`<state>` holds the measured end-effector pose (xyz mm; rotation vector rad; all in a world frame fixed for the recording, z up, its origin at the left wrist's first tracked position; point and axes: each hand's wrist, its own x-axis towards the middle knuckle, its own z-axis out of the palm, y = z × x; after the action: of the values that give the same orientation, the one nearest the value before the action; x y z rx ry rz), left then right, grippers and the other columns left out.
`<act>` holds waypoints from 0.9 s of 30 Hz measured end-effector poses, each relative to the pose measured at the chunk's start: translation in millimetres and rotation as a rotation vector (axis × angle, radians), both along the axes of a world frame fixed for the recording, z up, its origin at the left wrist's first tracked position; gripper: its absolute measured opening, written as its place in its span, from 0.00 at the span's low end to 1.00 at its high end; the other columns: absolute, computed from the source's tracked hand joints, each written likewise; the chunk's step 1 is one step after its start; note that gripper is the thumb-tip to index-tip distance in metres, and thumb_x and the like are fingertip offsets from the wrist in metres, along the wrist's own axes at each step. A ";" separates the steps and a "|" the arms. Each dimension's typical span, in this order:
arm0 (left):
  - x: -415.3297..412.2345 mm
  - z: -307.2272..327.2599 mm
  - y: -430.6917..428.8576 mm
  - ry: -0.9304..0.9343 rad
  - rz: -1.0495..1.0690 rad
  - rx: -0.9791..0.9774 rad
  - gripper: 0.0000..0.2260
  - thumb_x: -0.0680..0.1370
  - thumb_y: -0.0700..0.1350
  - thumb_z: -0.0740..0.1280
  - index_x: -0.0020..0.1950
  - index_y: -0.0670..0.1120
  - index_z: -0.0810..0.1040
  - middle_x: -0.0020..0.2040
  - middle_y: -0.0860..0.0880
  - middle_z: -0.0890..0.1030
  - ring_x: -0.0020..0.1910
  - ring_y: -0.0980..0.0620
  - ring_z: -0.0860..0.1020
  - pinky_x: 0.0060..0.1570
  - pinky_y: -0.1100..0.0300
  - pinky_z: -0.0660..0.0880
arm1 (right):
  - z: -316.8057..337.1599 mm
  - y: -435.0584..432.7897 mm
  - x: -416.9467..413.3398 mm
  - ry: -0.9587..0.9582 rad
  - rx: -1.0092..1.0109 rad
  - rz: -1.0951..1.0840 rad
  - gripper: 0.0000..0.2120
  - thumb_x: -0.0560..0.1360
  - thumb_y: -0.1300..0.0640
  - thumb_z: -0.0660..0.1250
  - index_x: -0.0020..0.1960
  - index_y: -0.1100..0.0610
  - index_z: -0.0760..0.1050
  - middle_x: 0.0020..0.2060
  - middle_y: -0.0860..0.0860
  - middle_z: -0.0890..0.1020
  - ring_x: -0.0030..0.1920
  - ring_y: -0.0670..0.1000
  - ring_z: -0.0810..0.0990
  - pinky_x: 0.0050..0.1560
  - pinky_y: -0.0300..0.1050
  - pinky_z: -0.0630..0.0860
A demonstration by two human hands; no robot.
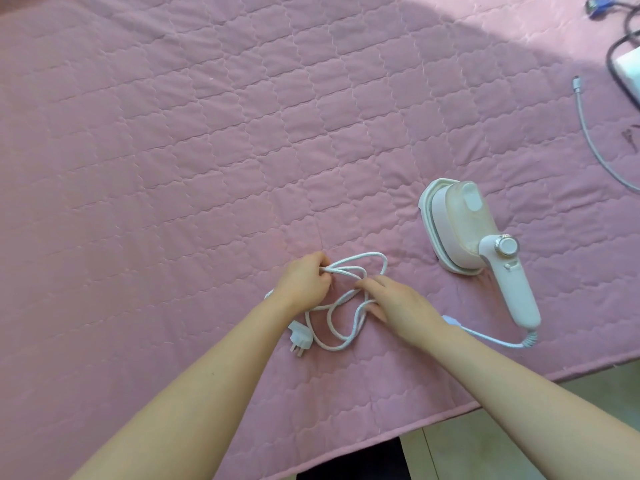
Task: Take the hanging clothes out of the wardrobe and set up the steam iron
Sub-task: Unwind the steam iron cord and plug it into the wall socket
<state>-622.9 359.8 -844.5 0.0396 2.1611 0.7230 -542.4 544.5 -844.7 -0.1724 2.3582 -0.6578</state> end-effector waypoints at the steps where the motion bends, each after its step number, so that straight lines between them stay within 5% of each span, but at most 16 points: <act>1: 2.7 2.8 1.5 -0.023 -0.011 -0.001 0.06 0.75 0.42 0.62 0.51 0.46 0.75 0.45 0.49 0.80 0.49 0.46 0.76 0.45 0.54 0.71 | -3.0 0.6 0.9 0.027 0.019 -0.028 0.14 0.78 0.54 0.62 0.63 0.53 0.71 0.55 0.51 0.75 0.55 0.56 0.76 0.49 0.53 0.75; 7: 41.1 9.4 11.9 0.056 -0.185 -0.157 0.31 0.65 0.67 0.70 0.59 0.50 0.66 0.55 0.52 0.71 0.56 0.49 0.71 0.57 0.51 0.66 | -15.2 -1.9 -2.4 0.111 0.102 -0.300 0.12 0.77 0.51 0.66 0.47 0.61 0.75 0.43 0.56 0.80 0.46 0.60 0.78 0.44 0.54 0.74; 13: 77.7 9.3 38.2 0.209 -0.132 -0.304 0.50 0.60 0.67 0.73 0.73 0.48 0.56 0.63 0.48 0.66 0.61 0.46 0.68 0.59 0.53 0.62 | -18.1 -7.1 -3.8 0.024 0.008 -0.750 0.10 0.70 0.51 0.73 0.42 0.57 0.76 0.37 0.52 0.84 0.43 0.56 0.81 0.47 0.49 0.75; 20: 81.4 -0.5 52.0 0.212 -0.044 -0.415 0.41 0.62 0.65 0.74 0.66 0.46 0.63 0.57 0.47 0.71 0.54 0.44 0.74 0.54 0.52 0.66 | -9.3 -0.8 -5.7 -0.076 -0.141 -1.050 0.13 0.66 0.59 0.78 0.41 0.60 0.74 0.35 0.54 0.81 0.36 0.56 0.84 0.38 0.55 0.82; 25: 84.8 -12.9 54.5 0.326 -0.054 -0.418 0.20 0.61 0.44 0.73 0.48 0.44 0.70 0.40 0.46 0.77 0.35 0.43 0.78 0.35 0.55 0.65 | -6.8 3.3 -10.1 -0.139 -0.182 -0.998 0.12 0.66 0.58 0.78 0.40 0.61 0.76 0.37 0.56 0.83 0.37 0.53 0.83 0.36 0.46 0.83; 27: 82.8 -13.3 54.8 0.327 -0.075 -0.404 0.13 0.65 0.39 0.69 0.47 0.44 0.69 0.40 0.45 0.79 0.37 0.41 0.79 0.34 0.55 0.63 | -8.9 6.6 -10.2 -0.106 -0.123 -0.904 0.10 0.68 0.56 0.77 0.40 0.59 0.77 0.35 0.52 0.82 0.36 0.51 0.81 0.38 0.35 0.79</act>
<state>-540.1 414.5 -857.9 0.0271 2.5668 0.2365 -552.6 551.1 -853.6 0.9013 2.2171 -1.1807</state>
